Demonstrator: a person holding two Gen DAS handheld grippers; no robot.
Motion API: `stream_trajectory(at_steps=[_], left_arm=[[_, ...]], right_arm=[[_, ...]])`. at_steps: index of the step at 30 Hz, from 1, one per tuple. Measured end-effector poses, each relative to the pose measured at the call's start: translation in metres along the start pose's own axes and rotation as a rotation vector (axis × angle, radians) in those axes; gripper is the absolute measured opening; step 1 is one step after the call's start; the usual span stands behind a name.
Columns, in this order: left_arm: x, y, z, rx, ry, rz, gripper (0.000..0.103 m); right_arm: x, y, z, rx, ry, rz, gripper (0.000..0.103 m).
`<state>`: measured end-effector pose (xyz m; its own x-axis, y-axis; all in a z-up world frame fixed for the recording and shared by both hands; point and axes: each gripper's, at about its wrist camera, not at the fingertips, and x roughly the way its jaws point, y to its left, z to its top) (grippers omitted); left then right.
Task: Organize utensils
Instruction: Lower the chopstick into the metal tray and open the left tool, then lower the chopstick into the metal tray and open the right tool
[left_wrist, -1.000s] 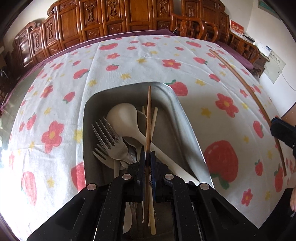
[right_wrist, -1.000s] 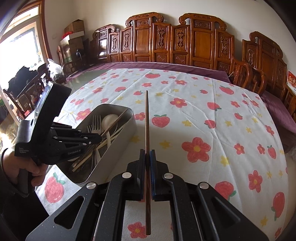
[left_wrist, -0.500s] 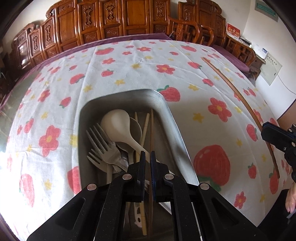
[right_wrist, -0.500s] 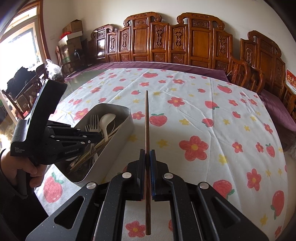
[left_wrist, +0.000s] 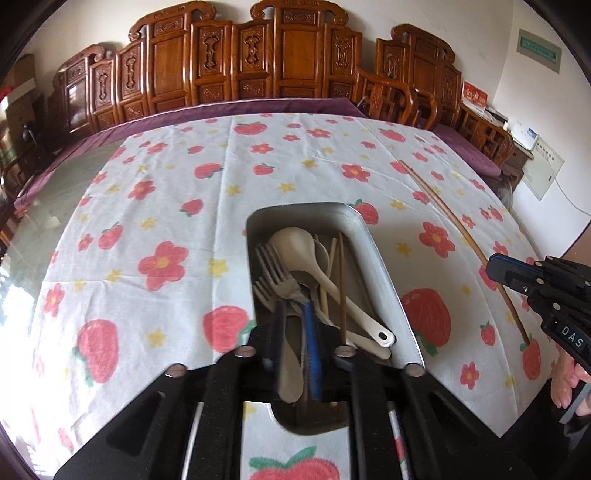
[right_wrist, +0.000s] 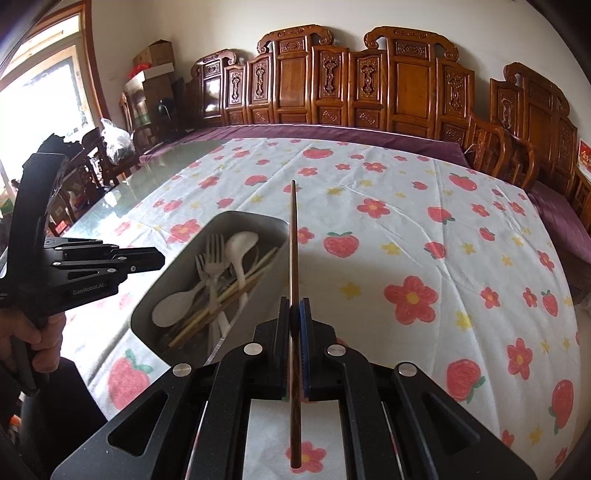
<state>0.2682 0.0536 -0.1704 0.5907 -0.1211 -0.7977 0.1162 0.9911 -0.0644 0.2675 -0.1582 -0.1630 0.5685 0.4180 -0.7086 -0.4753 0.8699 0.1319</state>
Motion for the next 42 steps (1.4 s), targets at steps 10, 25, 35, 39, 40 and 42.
stream_trajectory(at_steps=[10, 25, 35, 39, 40, 42], left_arm=[[-0.031, 0.028, -0.001, -0.04, -0.051, 0.033, 0.075], [-0.045, 0.059, -0.002, -0.063, -0.072, 0.074, 0.084], [-0.034, 0.068, -0.004, -0.067, -0.059, 0.078, 0.084], [-0.03, 0.067, -0.006, -0.061, -0.053, 0.081, 0.084], [-0.029, 0.066, -0.006, -0.06, -0.051, 0.083, 0.084], [-0.027, 0.066, -0.007, -0.061, -0.048, 0.084, 0.084]], right_arm=[[0.028, 0.039, 0.007, -0.001, 0.061, 0.063, 0.006], [0.104, 0.073, 0.017, 0.033, 0.181, 0.099, 0.006], [0.121, 0.065, 0.015, 0.059, 0.204, 0.081, 0.006], [0.122, 0.071, 0.015, 0.049, 0.201, 0.106, 0.006], [0.122, 0.074, 0.015, 0.046, 0.2, 0.112, 0.007], [0.121, 0.077, 0.016, 0.037, 0.199, 0.123, 0.007]])
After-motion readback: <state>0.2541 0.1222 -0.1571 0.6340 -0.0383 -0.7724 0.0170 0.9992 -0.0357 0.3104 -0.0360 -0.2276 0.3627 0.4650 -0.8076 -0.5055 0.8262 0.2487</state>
